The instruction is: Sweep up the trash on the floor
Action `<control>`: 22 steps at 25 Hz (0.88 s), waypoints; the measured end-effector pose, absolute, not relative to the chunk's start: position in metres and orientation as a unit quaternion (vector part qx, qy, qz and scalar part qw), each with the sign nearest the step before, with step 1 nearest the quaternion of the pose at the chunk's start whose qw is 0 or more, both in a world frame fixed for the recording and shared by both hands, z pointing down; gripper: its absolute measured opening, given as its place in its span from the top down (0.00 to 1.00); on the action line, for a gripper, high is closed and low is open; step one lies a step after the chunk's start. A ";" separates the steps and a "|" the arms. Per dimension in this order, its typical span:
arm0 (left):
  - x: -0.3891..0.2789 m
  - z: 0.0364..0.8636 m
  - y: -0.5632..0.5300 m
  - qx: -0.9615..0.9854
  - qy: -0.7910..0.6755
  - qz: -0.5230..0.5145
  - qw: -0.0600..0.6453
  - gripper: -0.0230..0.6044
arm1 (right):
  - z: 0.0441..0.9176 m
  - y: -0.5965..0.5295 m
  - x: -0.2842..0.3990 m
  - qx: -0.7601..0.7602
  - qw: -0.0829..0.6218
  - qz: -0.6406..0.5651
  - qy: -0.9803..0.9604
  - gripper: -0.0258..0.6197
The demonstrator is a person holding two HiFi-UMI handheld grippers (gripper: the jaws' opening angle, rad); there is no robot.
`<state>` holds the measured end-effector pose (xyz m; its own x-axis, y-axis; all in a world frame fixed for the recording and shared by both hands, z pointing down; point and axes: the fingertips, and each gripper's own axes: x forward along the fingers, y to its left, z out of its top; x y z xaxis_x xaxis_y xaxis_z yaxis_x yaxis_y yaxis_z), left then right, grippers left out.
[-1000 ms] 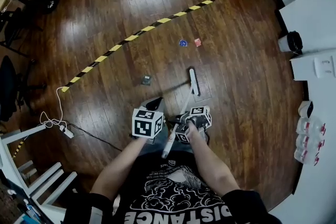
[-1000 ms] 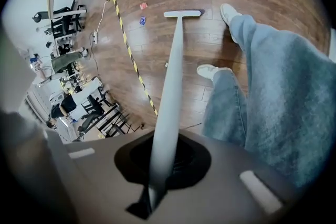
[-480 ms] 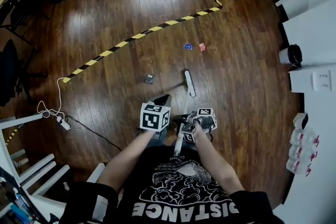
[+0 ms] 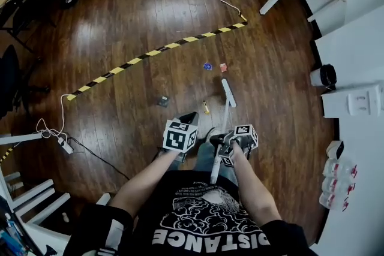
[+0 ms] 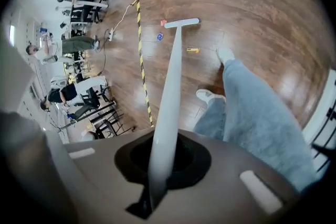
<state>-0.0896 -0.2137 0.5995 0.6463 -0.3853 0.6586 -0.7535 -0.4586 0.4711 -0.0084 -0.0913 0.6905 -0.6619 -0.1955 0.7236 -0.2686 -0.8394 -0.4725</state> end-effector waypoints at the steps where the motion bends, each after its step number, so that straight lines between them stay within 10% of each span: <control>1: -0.088 0.599 -0.215 0.819 -0.350 0.240 0.387 0.95 | 0.693 -0.094 0.003 0.414 0.040 0.861 -0.291 0.96; 22: 0.000 0.619 -0.261 0.751 -0.414 0.316 0.406 0.95 | 0.786 -0.242 0.171 0.379 0.286 0.785 -0.399 0.96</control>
<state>-0.0003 -0.2613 0.6190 0.4576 -0.3646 0.8110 -0.8781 -0.3285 0.3479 0.1715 -0.2419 0.7862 -0.5496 0.1469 0.8224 -0.7509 -0.5183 -0.4093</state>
